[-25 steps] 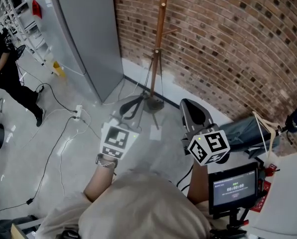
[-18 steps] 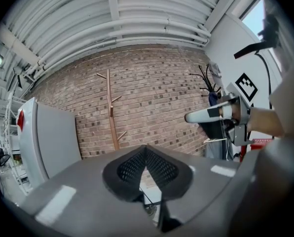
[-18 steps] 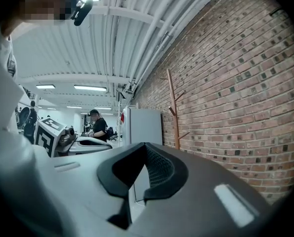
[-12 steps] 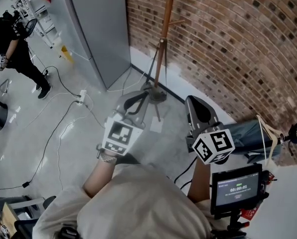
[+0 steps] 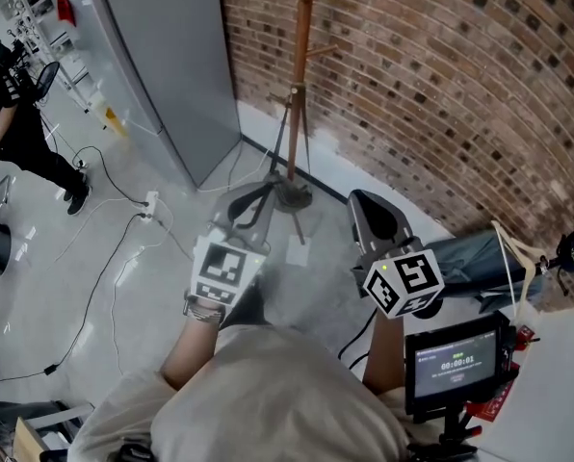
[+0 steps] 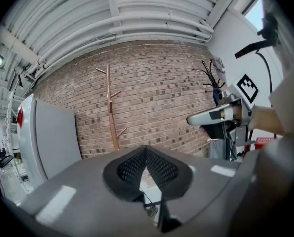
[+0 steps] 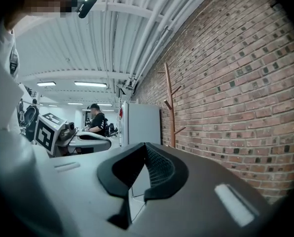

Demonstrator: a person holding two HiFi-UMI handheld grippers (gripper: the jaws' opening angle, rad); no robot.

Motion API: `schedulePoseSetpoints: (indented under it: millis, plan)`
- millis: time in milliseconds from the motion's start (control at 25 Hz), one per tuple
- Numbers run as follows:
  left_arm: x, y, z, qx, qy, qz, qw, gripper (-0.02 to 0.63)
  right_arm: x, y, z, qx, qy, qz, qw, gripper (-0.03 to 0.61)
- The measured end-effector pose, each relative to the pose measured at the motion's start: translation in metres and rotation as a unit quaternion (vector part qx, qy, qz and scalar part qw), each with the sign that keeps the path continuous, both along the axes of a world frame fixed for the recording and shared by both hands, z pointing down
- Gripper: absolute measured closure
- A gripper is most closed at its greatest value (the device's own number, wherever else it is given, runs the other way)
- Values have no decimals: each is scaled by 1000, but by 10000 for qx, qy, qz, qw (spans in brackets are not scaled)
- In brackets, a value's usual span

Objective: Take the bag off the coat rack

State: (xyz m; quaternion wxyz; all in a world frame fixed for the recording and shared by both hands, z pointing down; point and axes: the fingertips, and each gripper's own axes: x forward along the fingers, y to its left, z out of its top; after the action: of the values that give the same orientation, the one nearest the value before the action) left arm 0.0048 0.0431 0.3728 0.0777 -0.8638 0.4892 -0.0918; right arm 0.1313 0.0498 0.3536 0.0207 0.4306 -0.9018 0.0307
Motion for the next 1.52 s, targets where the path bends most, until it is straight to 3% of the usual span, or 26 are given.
schedulePoseSetpoints:
  millis: [480,1520]
  plan:
    - [-37,-112,-20,316,179,150,9992,614,-30,-106,-25,317,2,302,9990,577]
    - [-68,-286,15,-271,241,957,9948,614,-59,-263,23,-273,312,1249,9913,571]
